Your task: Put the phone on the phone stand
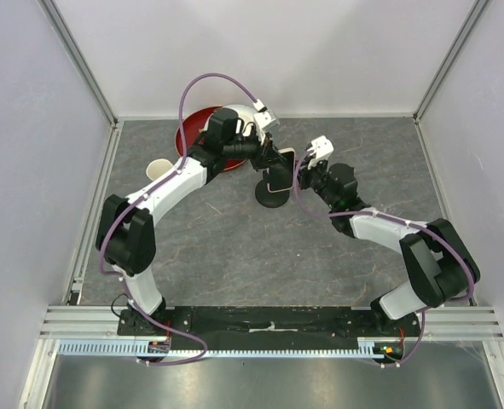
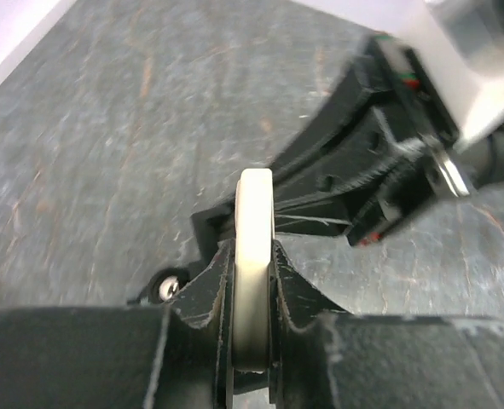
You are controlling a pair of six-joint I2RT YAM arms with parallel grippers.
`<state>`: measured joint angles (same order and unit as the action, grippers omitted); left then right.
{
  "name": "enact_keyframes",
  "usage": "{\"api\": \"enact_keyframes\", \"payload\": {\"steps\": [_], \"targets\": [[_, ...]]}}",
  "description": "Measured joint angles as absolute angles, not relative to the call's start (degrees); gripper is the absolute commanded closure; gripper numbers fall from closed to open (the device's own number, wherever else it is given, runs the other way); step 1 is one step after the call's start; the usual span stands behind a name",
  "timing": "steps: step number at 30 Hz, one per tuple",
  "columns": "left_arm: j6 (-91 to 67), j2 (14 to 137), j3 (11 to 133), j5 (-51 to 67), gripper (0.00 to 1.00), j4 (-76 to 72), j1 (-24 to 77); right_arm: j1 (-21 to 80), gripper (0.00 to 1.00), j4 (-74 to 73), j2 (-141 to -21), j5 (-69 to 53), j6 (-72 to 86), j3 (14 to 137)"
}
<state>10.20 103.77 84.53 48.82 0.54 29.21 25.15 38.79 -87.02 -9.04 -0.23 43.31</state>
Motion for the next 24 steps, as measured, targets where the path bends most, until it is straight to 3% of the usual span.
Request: {"api": "enact_keyframes", "payload": {"steps": [7, 11, 18, 24], "targets": [[0.6, 97.7, 80.6, 13.9, 0.98, 2.8, 37.7, 33.7, 1.0, 51.5, -86.9, 14.2, 3.6, 36.1], [-2.2, 97.2, 80.3, 2.9, 0.98, 3.0, 42.4, 36.9, 1.0, 55.8, -86.9, 22.9, 3.9, 33.9], [-4.8, 96.7, 80.1, -3.4, 0.98, 3.3, 44.4, 38.9, 1.0, 54.3, -85.6, 26.4, 4.2, 33.6], [-8.1, 96.2, 78.2, -7.6, 0.98, 0.6, 43.0, 40.5, 1.0, 48.1, -74.5, 19.7, 3.3, 29.7]]}}
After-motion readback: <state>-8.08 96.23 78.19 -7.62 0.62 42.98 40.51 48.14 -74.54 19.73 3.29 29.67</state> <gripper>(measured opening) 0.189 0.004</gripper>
